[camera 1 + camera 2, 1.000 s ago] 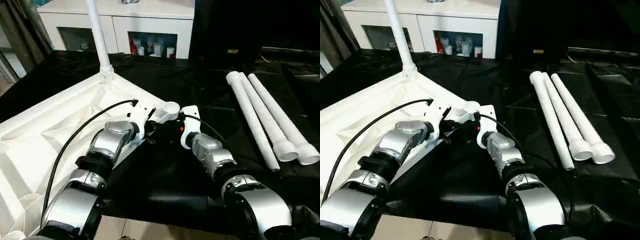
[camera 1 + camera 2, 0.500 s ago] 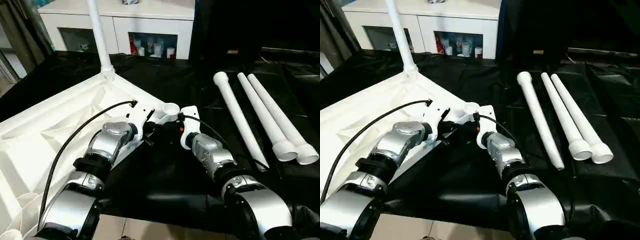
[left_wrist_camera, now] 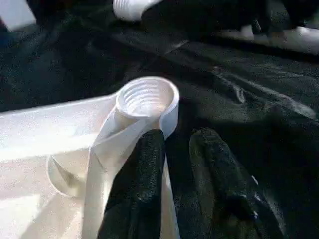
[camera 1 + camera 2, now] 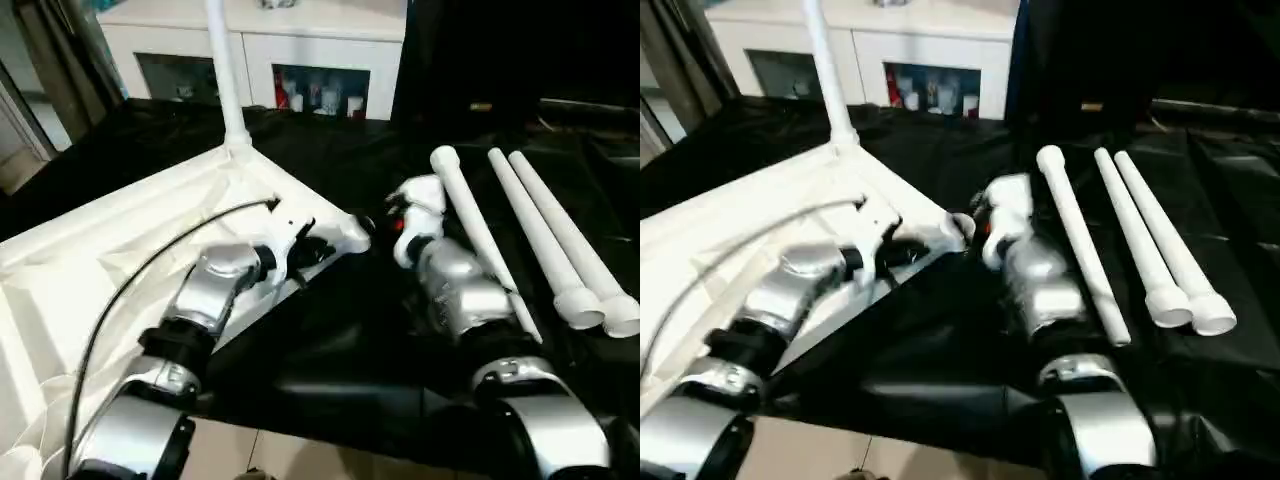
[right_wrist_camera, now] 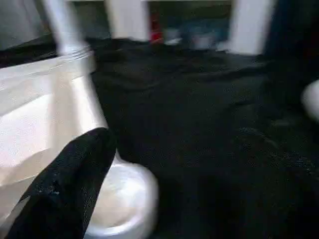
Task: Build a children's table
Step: Insert table leg to table base
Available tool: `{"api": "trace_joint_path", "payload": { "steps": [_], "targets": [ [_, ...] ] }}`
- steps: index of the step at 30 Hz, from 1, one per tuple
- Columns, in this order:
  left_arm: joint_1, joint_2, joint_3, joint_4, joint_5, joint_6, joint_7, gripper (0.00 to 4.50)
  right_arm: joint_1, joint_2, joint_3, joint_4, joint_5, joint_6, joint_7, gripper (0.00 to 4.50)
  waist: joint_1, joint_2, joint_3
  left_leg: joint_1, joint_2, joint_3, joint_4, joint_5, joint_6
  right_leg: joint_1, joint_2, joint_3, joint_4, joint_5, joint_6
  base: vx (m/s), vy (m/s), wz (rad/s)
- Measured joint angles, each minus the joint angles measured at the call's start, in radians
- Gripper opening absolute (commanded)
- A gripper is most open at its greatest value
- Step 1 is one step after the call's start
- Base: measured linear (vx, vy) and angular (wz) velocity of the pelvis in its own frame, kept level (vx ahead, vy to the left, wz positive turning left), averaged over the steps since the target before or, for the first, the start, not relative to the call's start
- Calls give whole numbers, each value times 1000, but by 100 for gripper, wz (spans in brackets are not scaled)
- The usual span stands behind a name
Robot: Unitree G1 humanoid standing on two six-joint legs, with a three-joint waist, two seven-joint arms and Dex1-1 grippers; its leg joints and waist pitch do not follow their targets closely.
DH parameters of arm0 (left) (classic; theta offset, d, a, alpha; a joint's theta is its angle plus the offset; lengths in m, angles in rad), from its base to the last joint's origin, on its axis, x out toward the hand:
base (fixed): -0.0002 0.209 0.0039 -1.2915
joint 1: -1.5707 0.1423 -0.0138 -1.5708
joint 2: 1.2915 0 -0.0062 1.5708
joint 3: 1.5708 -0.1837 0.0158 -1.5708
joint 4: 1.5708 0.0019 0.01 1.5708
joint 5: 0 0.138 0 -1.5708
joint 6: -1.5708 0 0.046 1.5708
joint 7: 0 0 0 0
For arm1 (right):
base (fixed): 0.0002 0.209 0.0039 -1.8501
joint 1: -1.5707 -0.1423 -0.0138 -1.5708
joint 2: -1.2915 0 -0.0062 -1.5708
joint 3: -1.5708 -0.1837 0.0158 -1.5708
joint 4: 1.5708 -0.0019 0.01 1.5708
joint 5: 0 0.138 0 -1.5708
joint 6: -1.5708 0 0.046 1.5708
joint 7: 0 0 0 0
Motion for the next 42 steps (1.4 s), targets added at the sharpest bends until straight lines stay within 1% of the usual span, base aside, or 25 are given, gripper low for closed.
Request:
{"api": "trace_joint_path", "payload": {
  "steps": [2,3,4,6,7,8,9,12,13,15,17,20,22,23,25,28,32,37,42],
  "targets": [
    [12,8,0,-10,-1,-7,-7,148,6,-17,-13,-15,-4,18,-21,426,-2,0,0,0,0,0,0,-1,-2,0,0,0,0,0,0,0,0,0],
    [21,13,3,-29,-10,-2,-12,169,15,-26,-11,-38,-22,52,-48,426,-2,0,0,0,0,0,0,-1,-3,0,0,0,1,0,0,0,0,0],
    [37,18,13,-74,-27,17,-16,169,25,-36,3,-76,-46,123,-75,426,-4,1,1,0,0,0,0,-1,-3,0,0,0,1,0,0,0,0,0],
    [43,27,25,-131,-42,42,-25,183,36,-57,8,-109,-69,215,-107,426,-5,2,1,0,0,0,0,0,-3,0,0,0,2,0,0,0,0,0],
    [46,32,33,-158,-53,60,-29,199,37,-62,7,-125,-76,252,-113,438,-6,3,2,1,0,0,0,0,-3,0,0,0,2,0,0,0,0,0],
    [77,48,41,-251,-79,123,-46,208,49,-71,3,-185,-75,329,-115,445,-8,6,4,1,0,0,0,0,-3,0,0,1,2,0,0,0,0,0],
    [95,57,42,-303,-95,161,-60,215,53,-89,-1,-216,-74,371,-116,450,-7,9,5,1,0,0,0,0,-3,0,0,1,2,0,0,0,0,0],
    [133,76,42,-381,-123,234,-87,241,56,-129,-24,-257,-73,448,-118,450,-4,11,6,2,0,0,0,0,-5,0,0,1,4,0,0,0,0,0],
    [149,79,42,-408,-138,254,-97,250,56,-140,-22,-266,-72,479,-116,450,-4,11,6,2,0,0,0,0,-6,0,0,1,4,0,0,0,0,0],
    [192,75,29,-481,-185,293,-124,256,75,-171,-21,-277,-71,561,-108,450,-2,11,6,3,0,0,0,0,-6,1,0,1,3,0,0,0,0,0],
    [217,77,17,-520,-201,318,-138,272,105,-181,-23,-301,-73,630,-110,450,-2,14,8,3,0,0,0,0,-6,2,0,1,3,0,0,0,0,0],
    [236,77,8,-582,-225,370,-143,295,127,-182,-22,-354,-73,712,-110,450,-3,20,11,3,0,0,1,0,-6,1,0,2,4,0,1,0,0,0],
    [236,75,-1,-624,-235,405,-143,304,127,-202,-19,-396,-75,769,-111,450,-4,21,10,4,0,0,1,0,-6,1,1,2,5,0,1,0,0,0],
    [236,76,-4,-643,-236,416,-142,315,127,-224,-18,-420,-80,797,-111,450,-3,22,10,4,0,0,1,0,-6,1,1,2,5,0,1,0,0,0],
    [238,78,-6,-656,-236,425,-140,336,127,-253,-20,-444,-83,821,-112,450,-3,23,9,4,0,0,1,0,-6,1,1,2,4,0,1,0,0,0],
    [242,80,-9,-668,-244,434,-138,348,133,-263,-25,-493,-83,854,-112,450,-8,23,9,4,0,0,1,0,-6,2,1,2,5,0,1,0,0,0],
    [246,83,-18,-686,-245,454,-134,348,141,-267,-34,-539,-81,899,-111,450,-7,23,9,5,0,0,1,1,-7,1,1,2,5,0,1,0,0,0],
    [256,92,-31,-703,-243,467,-120,348,149,-284,-52,-542,-78,925,-111,450,-4,23,9,4,0,0,2,1,-7,2,1,2,6,0,1,0,0,0],
    [262,101,-40,-708,-243,472,-119,348,184,-283,-54,-542,-59,971,-107,450,-3,23,9,4,0,0,4,1,-7,2,1,3,7,0,1,0,0,0]
  ]
}}
